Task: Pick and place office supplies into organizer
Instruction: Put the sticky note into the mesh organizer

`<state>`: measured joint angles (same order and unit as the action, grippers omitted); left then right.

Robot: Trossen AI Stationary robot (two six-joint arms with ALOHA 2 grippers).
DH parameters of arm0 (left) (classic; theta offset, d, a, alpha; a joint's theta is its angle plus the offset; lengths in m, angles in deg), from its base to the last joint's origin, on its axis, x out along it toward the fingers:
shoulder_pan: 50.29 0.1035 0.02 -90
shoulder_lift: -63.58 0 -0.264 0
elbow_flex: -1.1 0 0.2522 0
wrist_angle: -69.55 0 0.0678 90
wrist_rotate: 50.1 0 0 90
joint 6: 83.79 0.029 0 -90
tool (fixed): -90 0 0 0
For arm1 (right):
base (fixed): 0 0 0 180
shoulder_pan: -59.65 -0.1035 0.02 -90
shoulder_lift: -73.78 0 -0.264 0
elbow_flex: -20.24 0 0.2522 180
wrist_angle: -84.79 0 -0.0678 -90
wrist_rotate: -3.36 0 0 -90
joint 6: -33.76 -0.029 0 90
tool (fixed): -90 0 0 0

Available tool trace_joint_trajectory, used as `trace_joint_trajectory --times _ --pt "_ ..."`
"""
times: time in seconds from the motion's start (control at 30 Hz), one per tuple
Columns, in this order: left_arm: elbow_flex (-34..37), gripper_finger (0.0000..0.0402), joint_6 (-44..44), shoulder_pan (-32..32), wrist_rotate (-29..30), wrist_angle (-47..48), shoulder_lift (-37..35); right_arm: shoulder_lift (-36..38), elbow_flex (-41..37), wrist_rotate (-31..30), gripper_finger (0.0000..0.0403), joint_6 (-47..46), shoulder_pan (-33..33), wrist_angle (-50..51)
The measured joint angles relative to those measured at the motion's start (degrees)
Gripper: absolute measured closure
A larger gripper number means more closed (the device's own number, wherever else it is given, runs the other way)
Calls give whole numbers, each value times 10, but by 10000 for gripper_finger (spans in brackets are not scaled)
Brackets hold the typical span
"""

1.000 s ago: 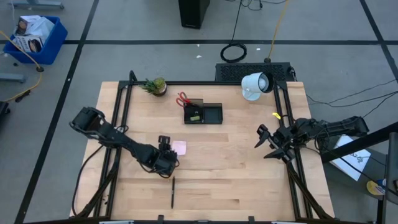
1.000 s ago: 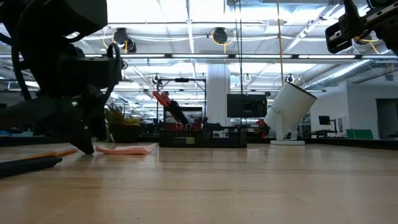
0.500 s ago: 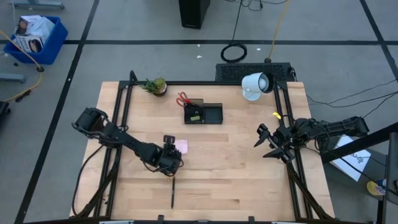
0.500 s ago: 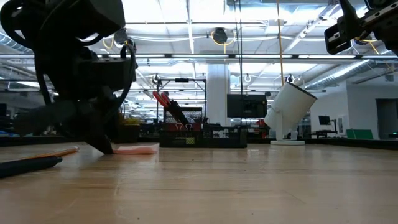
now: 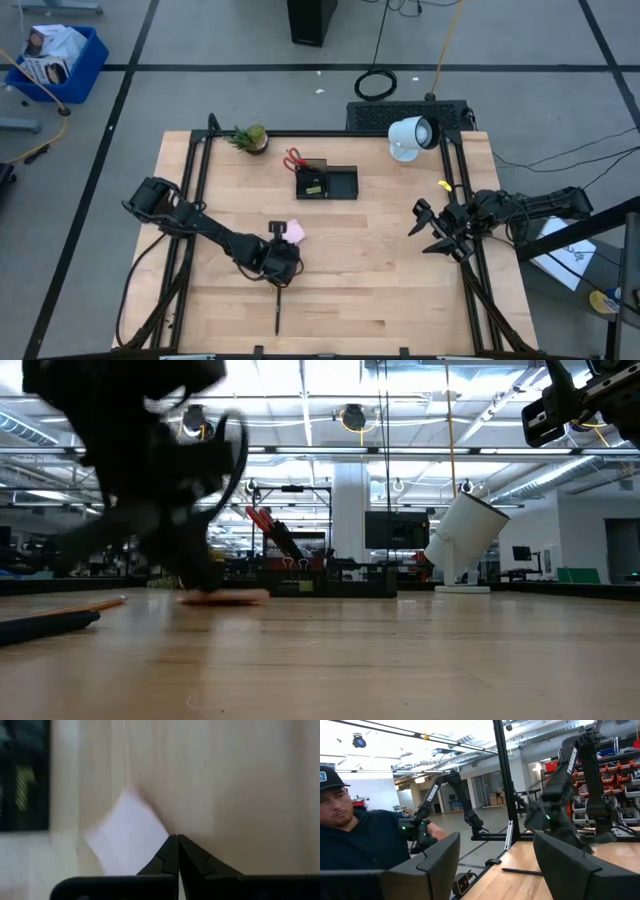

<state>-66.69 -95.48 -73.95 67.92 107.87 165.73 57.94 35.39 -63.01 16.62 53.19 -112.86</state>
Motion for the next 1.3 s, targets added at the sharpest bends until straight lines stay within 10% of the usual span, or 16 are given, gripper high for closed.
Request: trace_joint_trajectory --times 0.53,1.0,1.3 --pt "-128 395 -26 -6 -27 131 -5 -23 0 -28 158 -7 0 0" --pt "-54 200 -99 -6 -55 80 0 -42 0 -28 158 -6 0 0" --pt "14 195 -69 0 -37 -19 -3 -43 0 -45 159 -3 0 0"
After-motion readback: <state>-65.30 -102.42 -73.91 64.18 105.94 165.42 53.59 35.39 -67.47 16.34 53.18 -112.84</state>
